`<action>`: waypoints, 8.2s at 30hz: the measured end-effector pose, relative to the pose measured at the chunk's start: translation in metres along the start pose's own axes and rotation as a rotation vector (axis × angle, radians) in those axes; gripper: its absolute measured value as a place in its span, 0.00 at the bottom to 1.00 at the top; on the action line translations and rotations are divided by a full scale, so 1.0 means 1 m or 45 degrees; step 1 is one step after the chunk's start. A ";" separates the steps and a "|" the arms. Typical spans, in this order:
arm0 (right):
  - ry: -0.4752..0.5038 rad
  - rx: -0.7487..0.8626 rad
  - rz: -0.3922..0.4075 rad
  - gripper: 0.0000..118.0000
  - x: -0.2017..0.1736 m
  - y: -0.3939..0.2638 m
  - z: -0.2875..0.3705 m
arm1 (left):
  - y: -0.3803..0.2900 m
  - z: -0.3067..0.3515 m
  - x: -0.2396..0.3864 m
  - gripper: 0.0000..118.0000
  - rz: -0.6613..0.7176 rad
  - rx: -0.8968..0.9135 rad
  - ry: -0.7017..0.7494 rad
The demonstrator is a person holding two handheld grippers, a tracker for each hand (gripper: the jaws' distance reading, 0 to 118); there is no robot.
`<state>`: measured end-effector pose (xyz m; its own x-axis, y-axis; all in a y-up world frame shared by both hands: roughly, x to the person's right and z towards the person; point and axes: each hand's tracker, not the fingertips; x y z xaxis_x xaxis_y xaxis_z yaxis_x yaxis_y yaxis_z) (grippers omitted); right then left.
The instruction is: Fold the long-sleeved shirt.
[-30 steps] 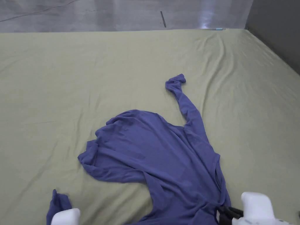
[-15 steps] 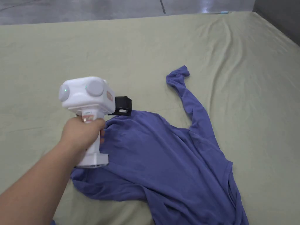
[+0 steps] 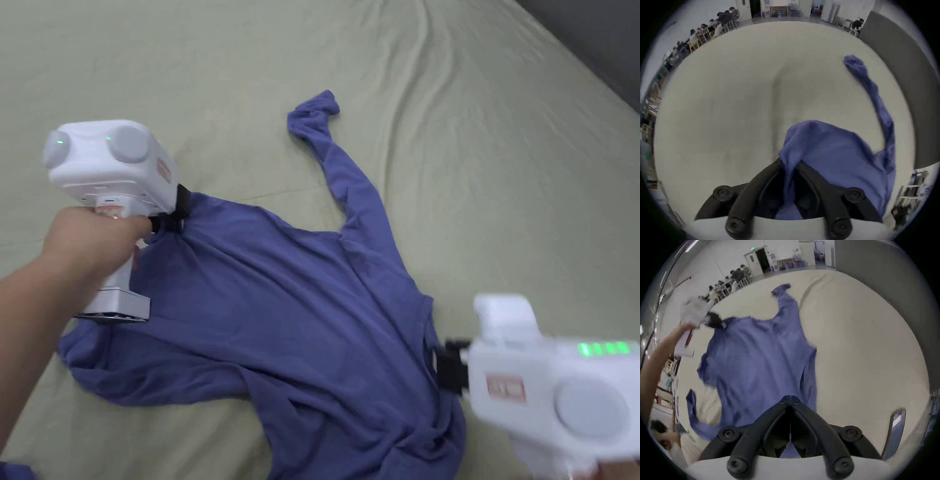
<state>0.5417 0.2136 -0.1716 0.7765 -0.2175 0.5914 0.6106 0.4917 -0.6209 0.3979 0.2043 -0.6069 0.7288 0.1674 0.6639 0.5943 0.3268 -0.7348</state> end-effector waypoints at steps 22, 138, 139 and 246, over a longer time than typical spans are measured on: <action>-0.023 0.188 0.113 0.09 -0.042 0.093 -0.001 | -0.058 0.170 -0.018 0.05 0.066 0.361 -0.126; 0.105 -0.272 0.234 0.02 -0.041 -0.132 0.092 | -0.444 0.185 -0.041 0.00 0.464 0.003 -0.194; 0.141 -0.297 0.224 0.02 -0.045 -0.135 0.087 | -0.442 0.184 -0.039 0.00 0.502 -0.005 -0.220; 0.080 -0.007 0.278 0.84 -0.064 -0.096 0.124 | -0.413 0.212 -0.028 1.00 0.429 0.268 -0.083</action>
<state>0.4138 0.2846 -0.0860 0.8983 -0.1590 0.4097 0.4279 0.5286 -0.7332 0.0603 0.2623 -0.2925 0.8438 0.3541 0.4033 0.2383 0.4262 -0.8727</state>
